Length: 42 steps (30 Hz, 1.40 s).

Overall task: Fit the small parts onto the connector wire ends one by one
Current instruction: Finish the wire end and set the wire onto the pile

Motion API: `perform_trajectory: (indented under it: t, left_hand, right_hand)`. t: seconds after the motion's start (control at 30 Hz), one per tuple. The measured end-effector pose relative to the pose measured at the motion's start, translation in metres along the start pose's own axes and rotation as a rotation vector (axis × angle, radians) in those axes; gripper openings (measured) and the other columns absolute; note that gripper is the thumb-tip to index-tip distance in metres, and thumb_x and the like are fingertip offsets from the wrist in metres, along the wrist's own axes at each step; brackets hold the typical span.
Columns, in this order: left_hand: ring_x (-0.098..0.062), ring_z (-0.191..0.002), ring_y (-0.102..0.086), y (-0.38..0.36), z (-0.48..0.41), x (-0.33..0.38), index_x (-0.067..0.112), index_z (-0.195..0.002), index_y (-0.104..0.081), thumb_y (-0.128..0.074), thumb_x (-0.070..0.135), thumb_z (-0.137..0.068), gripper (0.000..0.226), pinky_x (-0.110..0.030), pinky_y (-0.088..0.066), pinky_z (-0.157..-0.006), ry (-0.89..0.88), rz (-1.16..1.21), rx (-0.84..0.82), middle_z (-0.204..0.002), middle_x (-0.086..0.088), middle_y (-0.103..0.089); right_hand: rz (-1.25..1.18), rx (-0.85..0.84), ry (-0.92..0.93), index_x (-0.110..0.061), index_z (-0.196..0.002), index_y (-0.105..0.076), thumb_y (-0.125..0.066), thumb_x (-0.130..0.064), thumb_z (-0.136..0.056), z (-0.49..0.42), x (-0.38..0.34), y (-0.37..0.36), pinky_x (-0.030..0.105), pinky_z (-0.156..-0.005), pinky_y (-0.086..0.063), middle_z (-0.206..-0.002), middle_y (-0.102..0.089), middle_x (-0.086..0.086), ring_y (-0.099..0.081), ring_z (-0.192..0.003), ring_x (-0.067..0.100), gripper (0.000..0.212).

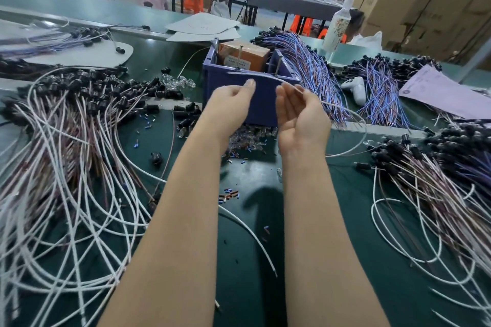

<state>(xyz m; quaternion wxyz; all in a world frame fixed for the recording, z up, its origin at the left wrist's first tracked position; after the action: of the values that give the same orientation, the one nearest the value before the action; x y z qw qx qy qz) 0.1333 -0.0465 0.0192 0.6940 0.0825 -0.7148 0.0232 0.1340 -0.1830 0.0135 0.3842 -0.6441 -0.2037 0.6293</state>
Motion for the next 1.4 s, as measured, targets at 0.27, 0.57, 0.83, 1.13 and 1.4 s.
perform_trajectory:
  t: [0.27,0.57,0.83,1.13,1.4]
  left_hand:
    - [-0.006,-0.064,-0.064,0.024,-0.002,-0.013,0.016,-0.085,-0.052,-0.031,0.015,-0.103,0.028,-0.025,-0.047,-0.062,0.121,0.799,0.241,-0.055,0.008,-0.063]
    - [-0.007,-0.037,-0.037,0.086,0.009,-0.039,0.014,-0.076,-0.044,-0.02,0.003,-0.097,0.033,-0.015,-0.03,-0.039,0.082,1.126,0.698,-0.055,0.004,-0.038]
    - [-0.006,-0.029,-0.02,0.082,0.014,-0.037,0.011,-0.074,-0.048,-0.027,0.001,-0.093,0.03,-0.017,-0.015,-0.035,0.139,0.916,0.671,-0.054,0.003,-0.033]
    - [-0.001,-0.048,-0.048,0.023,0.0,-0.007,0.017,-0.085,-0.06,-0.039,0.013,-0.099,0.026,-0.015,-0.038,-0.047,0.094,0.395,0.14,-0.074,0.004,-0.064]
    - [-0.004,-0.053,-0.063,-0.004,0.012,0.003,0.008,-0.092,-0.056,-0.032,0.014,-0.104,0.027,-0.017,-0.052,-0.049,0.161,0.622,-0.106,-0.064,0.001,-0.069]
  right_hand:
    - [1.012,-0.455,-0.267,-0.007,-0.074,-0.06,-0.049,-0.027,-0.099,0.028,0.031,-0.026,0.014,-0.041,-0.042,-0.051,-0.059,0.001,-0.05,-0.04,0.008,0.034]
    - [1.036,0.21,0.469,-0.019,-0.088,-0.058,-0.05,-0.021,-0.094,0.004,-0.071,0.008,0.04,-0.084,-0.052,-0.09,-0.062,0.001,-0.059,-0.082,0.017,0.01]
    - [1.313,0.068,0.142,-0.006,-0.124,-0.054,-0.043,-0.024,-0.099,-0.014,-0.005,0.033,0.034,-0.096,-0.044,-0.117,-0.062,0.009,-0.056,-0.108,0.024,0.033]
    - [1.554,-0.377,0.332,-0.011,-0.093,-0.073,-0.045,-0.028,-0.1,0.012,-0.014,-0.029,0.013,-0.048,-0.035,-0.056,-0.055,-0.007,-0.049,-0.048,-0.002,0.033]
    - [1.683,-0.805,-0.274,-0.009,-0.086,-0.069,-0.049,-0.019,-0.098,0.054,0.038,-0.028,0.017,-0.058,-0.055,-0.076,-0.073,0.01,-0.069,-0.067,0.012,0.026]
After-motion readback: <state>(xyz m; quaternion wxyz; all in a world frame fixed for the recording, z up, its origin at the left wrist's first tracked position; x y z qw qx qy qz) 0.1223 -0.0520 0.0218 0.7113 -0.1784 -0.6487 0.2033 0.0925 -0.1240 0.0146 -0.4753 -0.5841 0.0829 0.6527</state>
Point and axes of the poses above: each hand's wrist, its own z-axis away from the middle knuckle, its own y-axis out of the back of the hand, x = y × z, the point moved 9 cm from there along -z, towards the middle knuckle
